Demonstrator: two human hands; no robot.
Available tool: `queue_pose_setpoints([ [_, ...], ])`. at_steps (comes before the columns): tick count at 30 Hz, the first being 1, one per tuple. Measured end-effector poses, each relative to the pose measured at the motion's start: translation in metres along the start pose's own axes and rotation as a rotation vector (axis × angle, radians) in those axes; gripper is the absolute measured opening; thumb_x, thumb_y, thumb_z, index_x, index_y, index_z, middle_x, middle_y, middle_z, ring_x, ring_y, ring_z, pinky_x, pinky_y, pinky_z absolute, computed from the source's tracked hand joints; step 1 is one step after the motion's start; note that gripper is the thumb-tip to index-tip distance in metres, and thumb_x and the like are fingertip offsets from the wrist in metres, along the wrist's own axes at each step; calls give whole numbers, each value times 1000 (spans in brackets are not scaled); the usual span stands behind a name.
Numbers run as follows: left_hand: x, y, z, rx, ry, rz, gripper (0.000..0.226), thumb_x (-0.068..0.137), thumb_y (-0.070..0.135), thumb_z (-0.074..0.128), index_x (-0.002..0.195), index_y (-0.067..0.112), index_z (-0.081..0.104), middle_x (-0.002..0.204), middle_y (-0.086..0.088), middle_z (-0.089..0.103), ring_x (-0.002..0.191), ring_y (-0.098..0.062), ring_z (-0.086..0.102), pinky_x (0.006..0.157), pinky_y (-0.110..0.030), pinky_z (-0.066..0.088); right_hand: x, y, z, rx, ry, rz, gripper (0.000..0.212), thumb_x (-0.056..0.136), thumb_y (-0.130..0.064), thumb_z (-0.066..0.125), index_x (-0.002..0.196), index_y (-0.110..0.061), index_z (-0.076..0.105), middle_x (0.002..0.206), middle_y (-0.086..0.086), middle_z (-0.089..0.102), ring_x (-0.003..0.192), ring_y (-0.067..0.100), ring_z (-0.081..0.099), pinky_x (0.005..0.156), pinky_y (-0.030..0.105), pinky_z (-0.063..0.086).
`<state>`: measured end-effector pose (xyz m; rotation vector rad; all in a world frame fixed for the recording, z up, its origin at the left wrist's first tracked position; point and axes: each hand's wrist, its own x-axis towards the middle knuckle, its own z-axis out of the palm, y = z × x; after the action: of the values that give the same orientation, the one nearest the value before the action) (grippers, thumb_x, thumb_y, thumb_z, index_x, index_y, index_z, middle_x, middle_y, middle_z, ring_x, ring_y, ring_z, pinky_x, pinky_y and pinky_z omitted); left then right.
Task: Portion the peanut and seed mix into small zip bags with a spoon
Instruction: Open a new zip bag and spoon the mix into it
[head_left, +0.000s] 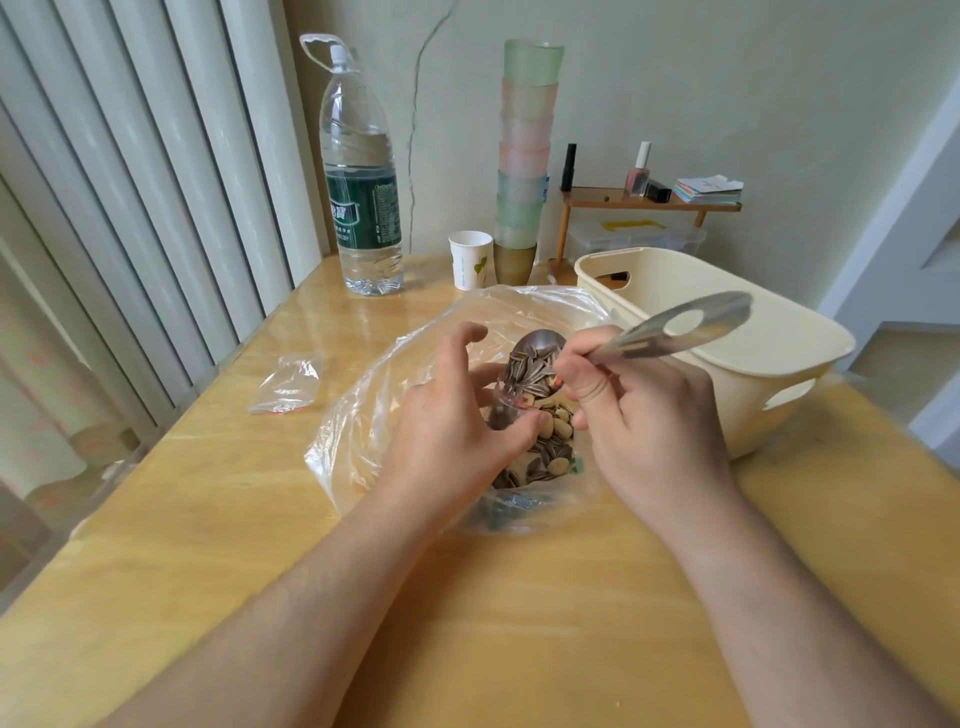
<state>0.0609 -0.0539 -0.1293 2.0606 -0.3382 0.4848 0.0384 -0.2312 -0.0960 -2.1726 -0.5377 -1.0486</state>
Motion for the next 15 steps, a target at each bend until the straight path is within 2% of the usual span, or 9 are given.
queue_pose_setpoints([
  [3, 0, -2, 1, 8, 6, -10, 78, 78, 41, 87, 134, 43, 33, 118, 13, 73, 99, -1, 72, 84, -37, 62, -1, -3, 1, -15, -31, -11, 36, 105, -43, 52, 96, -14, 72, 73, -8, 65, 64, 19, 68, 70, 29, 48],
  [7, 2, -1, 0, 13, 22, -17, 77, 79, 43, 87, 135, 41, 33, 117, 15, 74, 101, -1, 72, 86, -37, 62, -1, -7, 2, 65, -37, 17, 33, 102, -41, 57, 94, -13, 72, 81, -4, 69, 66, 21, 68, 65, 39, 50],
  [9, 2, -2, 0, 6, 18, -29, 77, 79, 41, 87, 133, 41, 33, 106, 23, 72, 98, 4, 71, 85, -31, 61, -3, -7, 2, 82, -54, 39, 23, 102, -33, 62, 93, -14, 72, 80, -5, 68, 67, 18, 68, 65, 39, 51],
  [11, 3, -4, 1, -1, 9, -36, 76, 79, 39, 88, 134, 39, 34, 93, 34, 67, 93, 10, 69, 79, -20, 57, -4, -6, 0, 136, -87, 48, 8, 99, -11, 68, 93, -14, 72, 82, -9, 67, 70, 8, 67, 64, 37, 52],
  [12, 3, -4, 0, -6, 9, -36, 76, 80, 39, 88, 135, 37, 35, 88, 38, 65, 90, 13, 68, 76, -15, 55, -5, -6, -1, 151, -102, 44, 10, 98, -5, 69, 93, -13, 73, 82, -10, 67, 71, 6, 66, 64, 37, 53],
  [14, 3, -4, 0, -16, 16, -36, 77, 80, 44, 87, 137, 34, 35, 85, 42, 63, 89, 14, 67, 73, -10, 52, -5, -5, -3, 137, -127, -11, 6, 99, -13, 70, 95, -12, 75, 81, -5, 67, 70, 16, 66, 63, 39, 52],
  [15, 3, -3, 0, -17, 22, -31, 78, 80, 48, 85, 137, 33, 34, 86, 40, 64, 89, 13, 67, 73, -9, 51, -5, -5, -3, 128, -131, -26, 11, 100, -20, 68, 97, -12, 75, 81, -2, 67, 69, 22, 65, 63, 40, 52],
])
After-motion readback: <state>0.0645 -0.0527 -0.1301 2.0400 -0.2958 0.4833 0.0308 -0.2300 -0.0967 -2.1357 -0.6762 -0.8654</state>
